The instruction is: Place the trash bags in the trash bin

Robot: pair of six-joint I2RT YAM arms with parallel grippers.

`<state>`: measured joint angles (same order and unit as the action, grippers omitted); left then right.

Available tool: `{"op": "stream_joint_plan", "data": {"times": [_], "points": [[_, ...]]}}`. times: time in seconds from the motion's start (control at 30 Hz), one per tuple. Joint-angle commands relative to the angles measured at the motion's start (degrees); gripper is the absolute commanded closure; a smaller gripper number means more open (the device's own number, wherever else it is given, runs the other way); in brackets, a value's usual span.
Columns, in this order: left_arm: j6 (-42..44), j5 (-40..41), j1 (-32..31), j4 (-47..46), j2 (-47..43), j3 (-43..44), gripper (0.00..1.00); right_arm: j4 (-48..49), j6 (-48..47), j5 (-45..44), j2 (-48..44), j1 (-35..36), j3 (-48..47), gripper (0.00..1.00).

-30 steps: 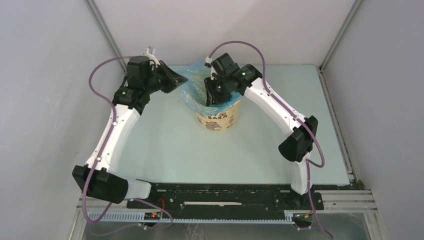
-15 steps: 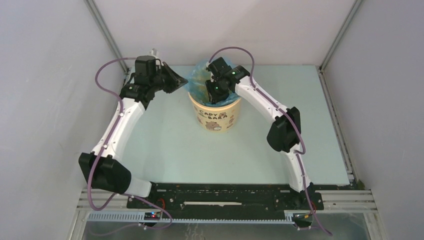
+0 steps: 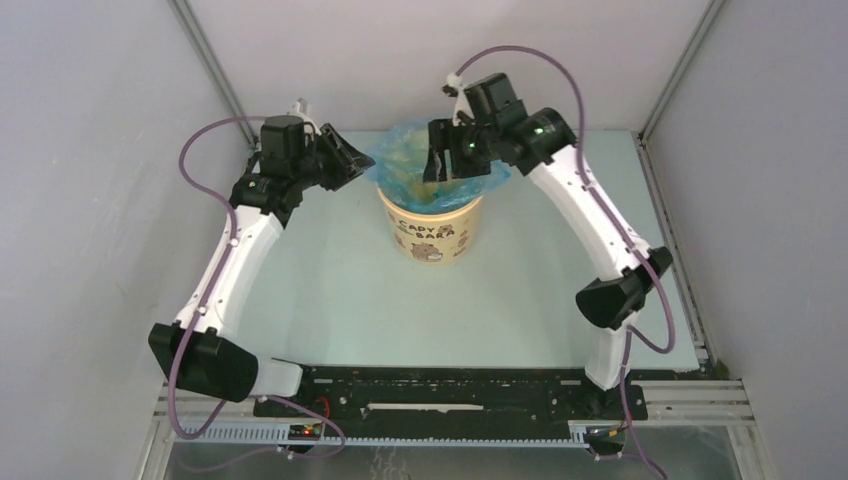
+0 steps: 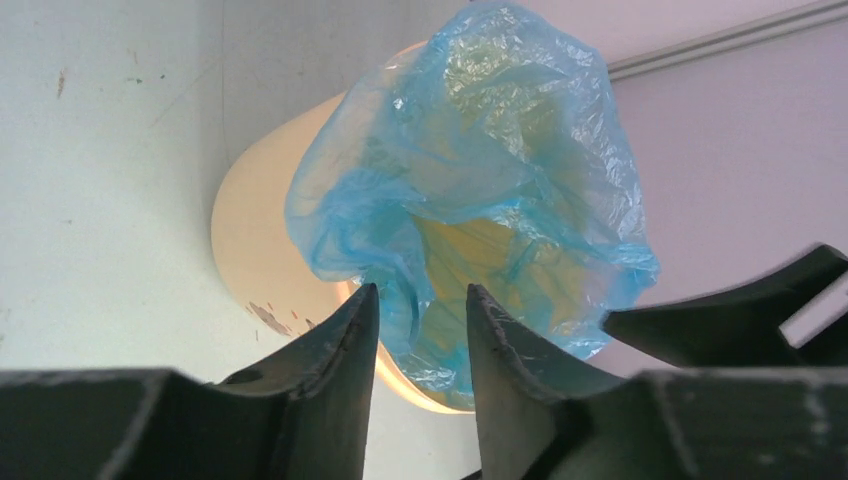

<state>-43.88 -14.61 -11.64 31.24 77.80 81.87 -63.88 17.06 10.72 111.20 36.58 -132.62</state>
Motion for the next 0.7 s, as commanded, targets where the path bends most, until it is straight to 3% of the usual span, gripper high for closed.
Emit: {"op": "stream_joint_plan", "data": {"times": [0.0,0.07,0.17,0.4,0.67], "points": [[0.6,1.6,0.3,0.6,-3.2,-1.5,0.51,-3.9,3.3,0.0,-6.2,-2.0,-0.3,0.26],[0.3,1.9,0.3,1.2,-2.9,-2.0,0.44,-3.9,5.9,-0.5,-9.6,-3.2,3.3,0.23],[-0.5,2.4,0.3,1.1,-2.3,-2.6,0.42,-1.0,12.1,0.3,-15.9,-6.0,12.4,0.21],[-2.0,1.1,0.3,0.2,1.3,-0.1,0.53,25.3,29.7,9.8,-34.0,-15.0,46.0,0.2],[-2.1,0.3,0.3,-0.3,1.6,-0.2,0.7,35.8,35.9,15.9,-30.9,-17.8,50.3,0.21]]}}
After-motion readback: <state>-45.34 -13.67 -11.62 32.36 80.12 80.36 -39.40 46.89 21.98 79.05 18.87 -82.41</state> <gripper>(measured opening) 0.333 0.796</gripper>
